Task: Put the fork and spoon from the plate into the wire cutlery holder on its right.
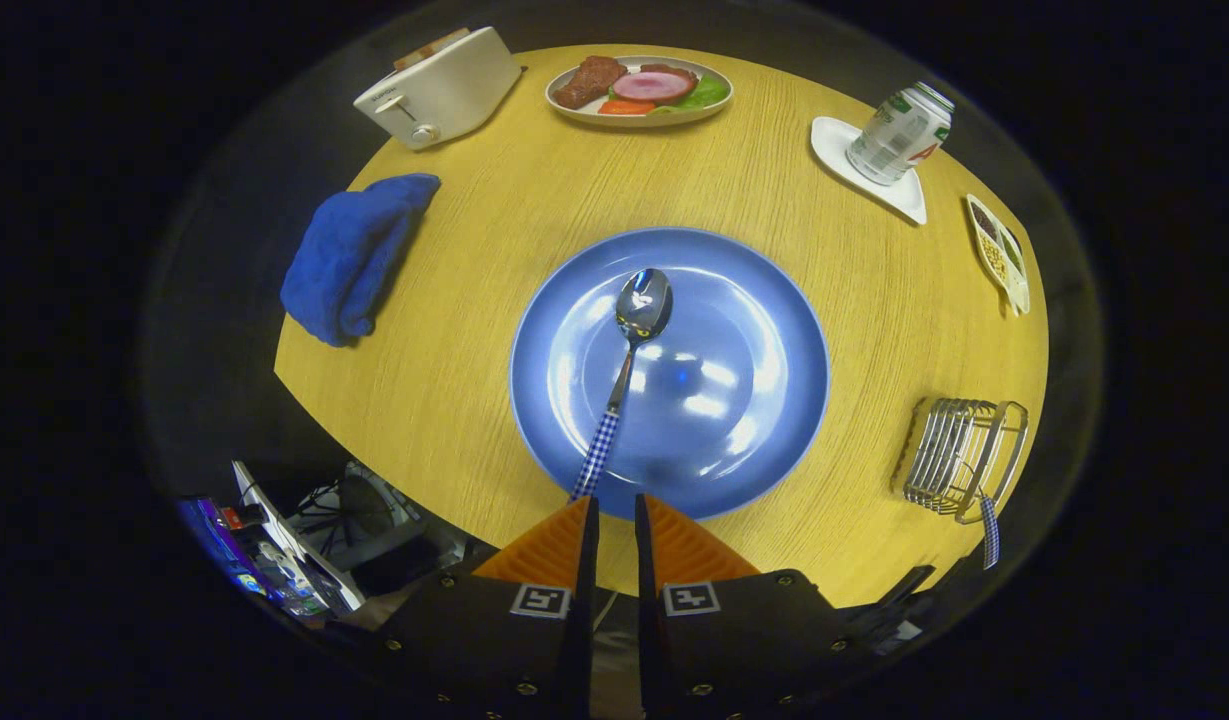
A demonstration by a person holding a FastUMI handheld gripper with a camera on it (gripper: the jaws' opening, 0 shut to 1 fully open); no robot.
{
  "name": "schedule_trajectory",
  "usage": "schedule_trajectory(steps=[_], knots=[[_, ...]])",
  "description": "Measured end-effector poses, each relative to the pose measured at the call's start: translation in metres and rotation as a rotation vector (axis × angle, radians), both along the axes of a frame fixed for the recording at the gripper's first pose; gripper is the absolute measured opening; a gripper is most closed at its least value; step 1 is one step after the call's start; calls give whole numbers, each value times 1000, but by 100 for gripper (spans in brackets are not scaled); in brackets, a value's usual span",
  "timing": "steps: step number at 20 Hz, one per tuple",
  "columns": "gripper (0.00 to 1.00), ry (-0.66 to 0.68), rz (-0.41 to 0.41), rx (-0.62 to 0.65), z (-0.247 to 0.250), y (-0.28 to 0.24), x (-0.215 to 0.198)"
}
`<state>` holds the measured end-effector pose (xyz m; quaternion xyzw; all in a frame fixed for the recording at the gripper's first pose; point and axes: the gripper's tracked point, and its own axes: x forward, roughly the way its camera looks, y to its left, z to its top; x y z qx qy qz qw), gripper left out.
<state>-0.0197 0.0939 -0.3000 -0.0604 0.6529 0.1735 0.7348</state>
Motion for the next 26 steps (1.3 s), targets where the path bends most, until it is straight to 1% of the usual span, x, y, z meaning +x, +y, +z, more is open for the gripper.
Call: schedule_trajectory(steps=[6, 9, 10, 12, 14, 16, 17, 18, 19, 21, 22, 23, 26], knots=[[20, 39, -50, 9, -25, 18, 4], [20, 32, -35, -31, -36, 17, 8], [20, 32, -34, -25, -38, 20, 8], [26, 46, -28, -31, -43, 20, 7], [26, 64, -21, -35, -49, 20, 3], [26, 54, -18, -44, -51, 17, 5], [22, 36, -24, -60, -39, 14, 18], [18, 22, -28, -73, -52, 8, 15], [14, 36, -17, -67, -53, 8, 9], [14, 44, 11, -64, -51, 6, 7], [14, 18, 16, -69, -53, 2, 13], [2, 17, 60, -99, -47, -4, 8], [2, 17, 109, -86, -49, -5, 6]])
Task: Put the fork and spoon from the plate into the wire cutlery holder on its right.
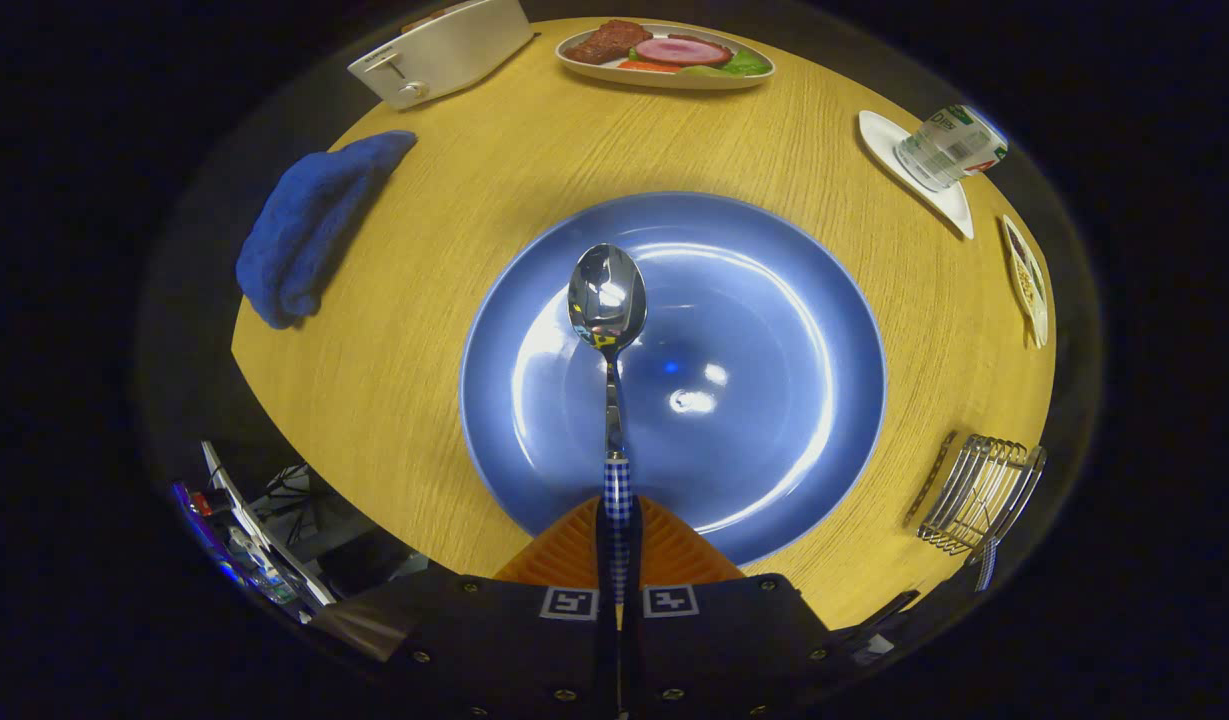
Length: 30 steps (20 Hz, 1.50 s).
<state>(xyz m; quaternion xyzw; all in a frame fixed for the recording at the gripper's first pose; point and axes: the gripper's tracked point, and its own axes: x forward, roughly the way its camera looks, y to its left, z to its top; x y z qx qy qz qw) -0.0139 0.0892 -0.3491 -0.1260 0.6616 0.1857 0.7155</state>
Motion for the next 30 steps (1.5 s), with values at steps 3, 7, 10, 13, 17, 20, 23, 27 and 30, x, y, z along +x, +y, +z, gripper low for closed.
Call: schedule_trajectory(steps=[3, 7, 10, 13, 17, 20, 23, 27, 30], knots=[[2, 5, 37, -17, 7, -5, -2], [2, 11, 37, -40, 13, -18, -5], [2, 13, 39, -42, 22, -26, -8], [2, 17, 43, -52, 33, -40, -10], [2, 7, 36, -80, 50, -64, -11], [2, 9, 26, -91, 63, -82, -12], [2, 7, 11, -97, 72, -100, -12], [2, 27, -3, -99, 83, -119, -19], [2, 37, 10, -117, 92, -134, -22]])
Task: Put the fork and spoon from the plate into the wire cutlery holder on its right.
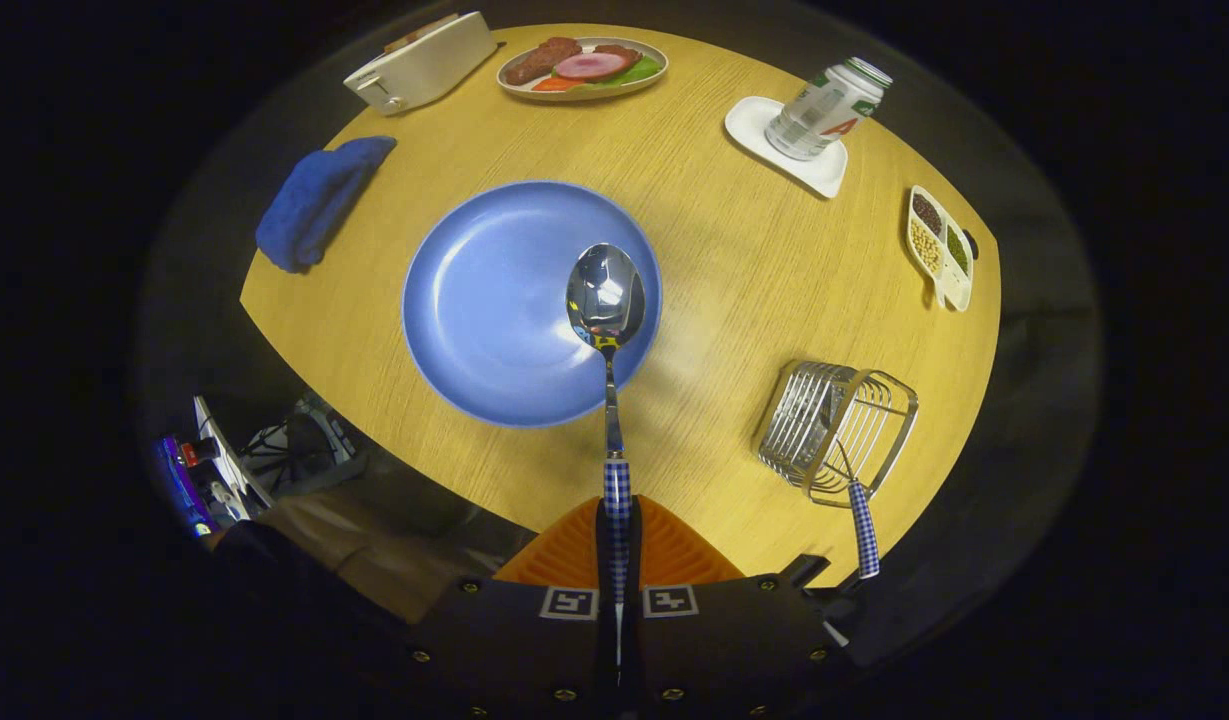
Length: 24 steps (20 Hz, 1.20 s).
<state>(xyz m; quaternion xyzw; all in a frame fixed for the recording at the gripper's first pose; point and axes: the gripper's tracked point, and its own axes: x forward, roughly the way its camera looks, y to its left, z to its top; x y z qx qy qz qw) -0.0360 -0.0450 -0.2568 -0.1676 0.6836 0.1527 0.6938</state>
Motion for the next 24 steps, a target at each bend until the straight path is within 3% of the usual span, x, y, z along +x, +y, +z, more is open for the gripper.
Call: schedule_trajectory(steps=[7, 13, 24], knots=[[2, 69, -20, -56, 19, -61, -19], [2, 117, -86, -99, 32, -103, -22], [2, 145, -180, -115, 38, -137, -19]])
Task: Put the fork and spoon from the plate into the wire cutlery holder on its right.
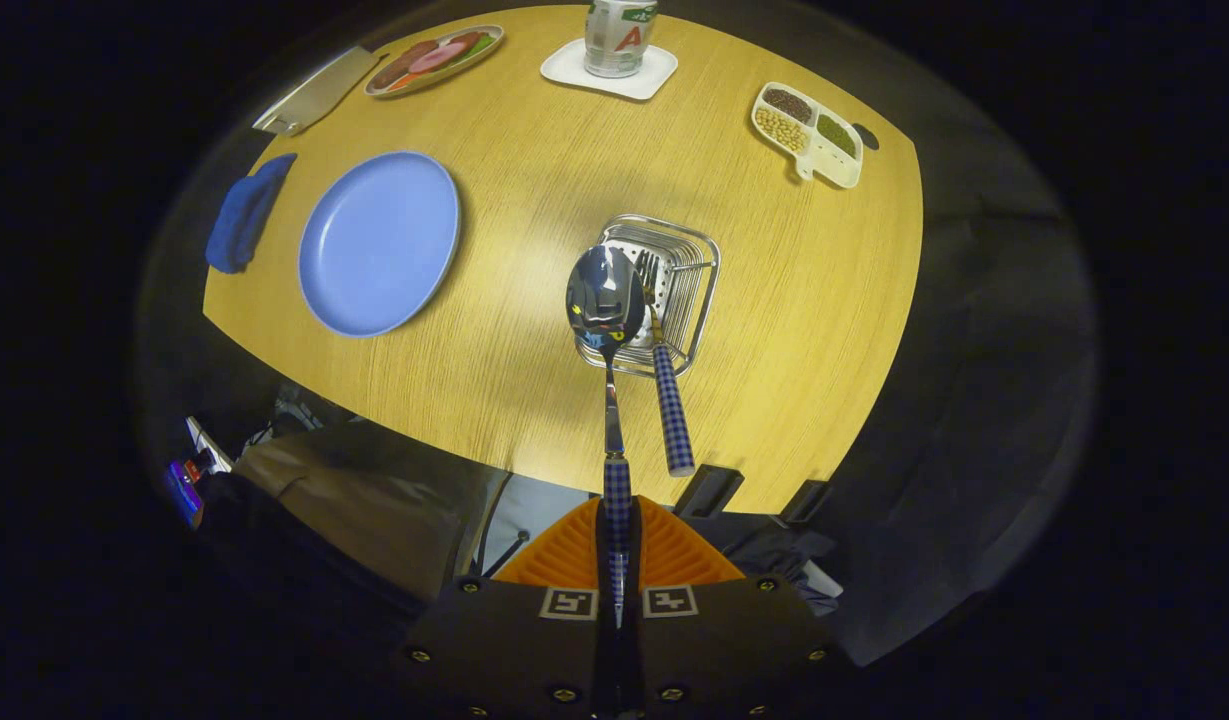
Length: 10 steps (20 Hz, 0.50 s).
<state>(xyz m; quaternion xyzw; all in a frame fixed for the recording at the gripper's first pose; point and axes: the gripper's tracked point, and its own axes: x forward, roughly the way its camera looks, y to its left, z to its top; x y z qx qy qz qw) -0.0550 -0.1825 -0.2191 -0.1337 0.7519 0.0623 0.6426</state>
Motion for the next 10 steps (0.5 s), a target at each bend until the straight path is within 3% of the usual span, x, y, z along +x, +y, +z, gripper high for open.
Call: schedule_trajectory(steps=[10], knots=[[3, 92, -64, -13, -18, -10, 15]])
